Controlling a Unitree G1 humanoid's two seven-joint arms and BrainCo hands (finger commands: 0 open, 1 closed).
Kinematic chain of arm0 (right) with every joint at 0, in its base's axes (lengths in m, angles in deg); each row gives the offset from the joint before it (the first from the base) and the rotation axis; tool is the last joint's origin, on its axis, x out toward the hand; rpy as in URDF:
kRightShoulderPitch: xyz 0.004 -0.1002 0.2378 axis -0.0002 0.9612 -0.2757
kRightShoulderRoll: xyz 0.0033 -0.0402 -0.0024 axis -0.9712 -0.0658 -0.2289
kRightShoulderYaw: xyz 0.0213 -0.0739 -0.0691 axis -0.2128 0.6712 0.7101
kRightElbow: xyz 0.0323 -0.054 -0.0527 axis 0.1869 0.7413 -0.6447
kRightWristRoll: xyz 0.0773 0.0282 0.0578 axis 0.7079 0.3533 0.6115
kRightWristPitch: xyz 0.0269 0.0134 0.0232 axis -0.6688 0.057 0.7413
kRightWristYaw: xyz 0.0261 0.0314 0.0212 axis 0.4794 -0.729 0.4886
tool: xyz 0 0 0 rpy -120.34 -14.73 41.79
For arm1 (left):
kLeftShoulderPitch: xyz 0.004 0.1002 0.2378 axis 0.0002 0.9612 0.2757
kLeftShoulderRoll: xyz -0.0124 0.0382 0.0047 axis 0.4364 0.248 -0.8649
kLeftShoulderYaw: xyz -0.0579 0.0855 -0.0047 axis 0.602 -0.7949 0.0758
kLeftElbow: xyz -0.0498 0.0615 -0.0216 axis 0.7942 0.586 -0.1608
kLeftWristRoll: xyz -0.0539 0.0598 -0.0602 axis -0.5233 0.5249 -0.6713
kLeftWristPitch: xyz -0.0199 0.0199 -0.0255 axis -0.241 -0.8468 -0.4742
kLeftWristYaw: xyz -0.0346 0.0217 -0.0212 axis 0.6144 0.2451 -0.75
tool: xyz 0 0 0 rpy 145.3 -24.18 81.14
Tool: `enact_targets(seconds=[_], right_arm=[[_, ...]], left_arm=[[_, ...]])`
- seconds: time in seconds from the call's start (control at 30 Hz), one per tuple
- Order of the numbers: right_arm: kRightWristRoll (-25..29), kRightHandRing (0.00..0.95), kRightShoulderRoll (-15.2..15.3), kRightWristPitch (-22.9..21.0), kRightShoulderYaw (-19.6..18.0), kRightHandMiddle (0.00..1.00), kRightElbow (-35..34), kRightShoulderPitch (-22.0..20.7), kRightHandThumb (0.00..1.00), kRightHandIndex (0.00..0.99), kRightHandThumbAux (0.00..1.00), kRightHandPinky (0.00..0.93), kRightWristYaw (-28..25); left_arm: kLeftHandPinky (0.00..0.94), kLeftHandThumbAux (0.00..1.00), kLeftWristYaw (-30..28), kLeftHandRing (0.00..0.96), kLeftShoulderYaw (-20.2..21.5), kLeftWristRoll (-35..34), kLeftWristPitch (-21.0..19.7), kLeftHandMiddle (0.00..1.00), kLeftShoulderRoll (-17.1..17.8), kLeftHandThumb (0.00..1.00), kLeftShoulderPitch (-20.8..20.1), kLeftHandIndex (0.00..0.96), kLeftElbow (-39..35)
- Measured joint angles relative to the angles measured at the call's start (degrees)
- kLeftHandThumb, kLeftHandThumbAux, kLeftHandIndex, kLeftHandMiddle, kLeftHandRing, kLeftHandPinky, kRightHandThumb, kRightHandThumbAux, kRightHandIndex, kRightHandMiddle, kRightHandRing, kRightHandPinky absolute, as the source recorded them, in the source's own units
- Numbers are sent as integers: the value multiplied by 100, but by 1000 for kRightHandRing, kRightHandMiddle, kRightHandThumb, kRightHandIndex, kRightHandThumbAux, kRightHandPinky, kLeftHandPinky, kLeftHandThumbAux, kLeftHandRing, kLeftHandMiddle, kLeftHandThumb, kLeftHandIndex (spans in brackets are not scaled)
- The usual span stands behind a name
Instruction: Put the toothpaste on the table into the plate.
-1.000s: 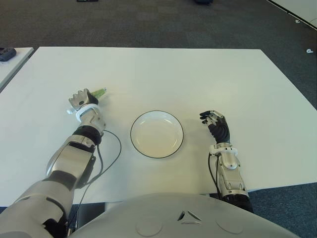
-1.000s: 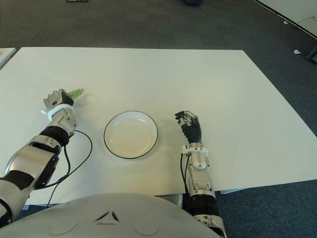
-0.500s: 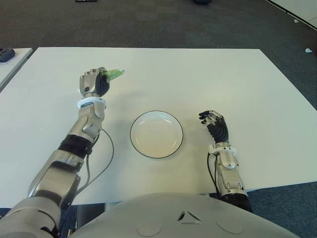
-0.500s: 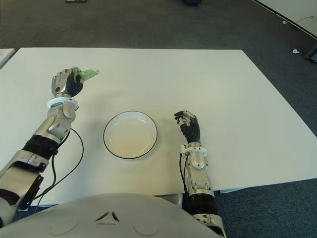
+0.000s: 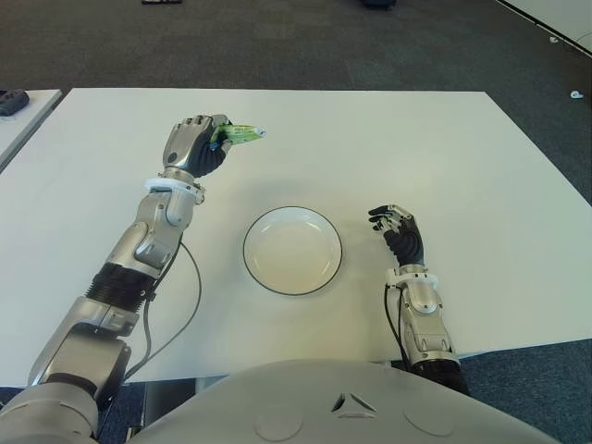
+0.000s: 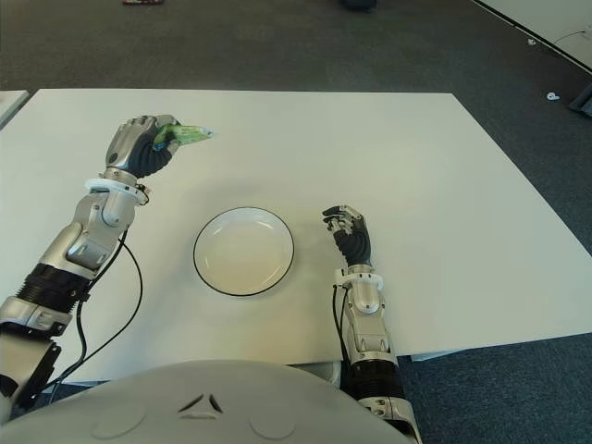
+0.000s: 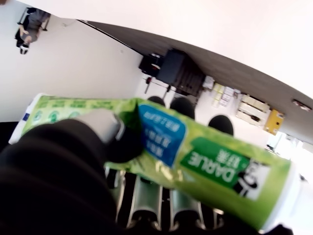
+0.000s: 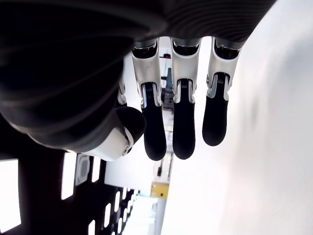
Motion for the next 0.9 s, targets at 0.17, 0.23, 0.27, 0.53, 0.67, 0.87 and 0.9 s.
enact_targets(seconds=[0.17, 0.23, 0.27, 0.53, 0.67, 0.87, 0.9], right_arm=[[-4, 436, -28, -36, 28, 443, -1, -21, 704, 420, 730, 450, 13], [-8, 437, -41, -45, 35, 443, -2, -22, 704, 420, 730, 452, 19], [-10, 438, -46, -52, 37, 442, -3, -22, 705, 421, 730, 453, 21], [-15, 429, -59, -136, 50, 436, -48, -17, 705, 422, 729, 443, 24], [-27, 425, -65, -217, 54, 435, -142, -6, 705, 422, 729, 437, 26], [-69, 420, -70, -337, 59, 431, -247, 10, 705, 422, 730, 433, 25], [-70, 420, -69, -345, 59, 430, -252, 13, 705, 422, 730, 432, 24]], left_arm=[[749, 711, -270, 790, -13, -43, 588, 809, 37, 712, 83, 441, -114], [741, 711, -365, 787, -23, -43, 833, 805, 37, 712, 126, 441, -199], [738, 712, -408, 785, -26, -43, 920, 803, 38, 711, 142, 440, -229], [791, 712, -1086, 797, -96, -54, 1638, 811, 158, 711, 188, 441, -419], [819, 712, -1497, 814, -203, -56, 1836, 826, 234, 711, 201, 441, -524], [838, 711, -1715, 834, -397, 6, 2231, 834, 268, 713, 328, 440, -530], [840, 711, -1766, 836, -457, 37, 2321, 834, 287, 713, 331, 440, -489]])
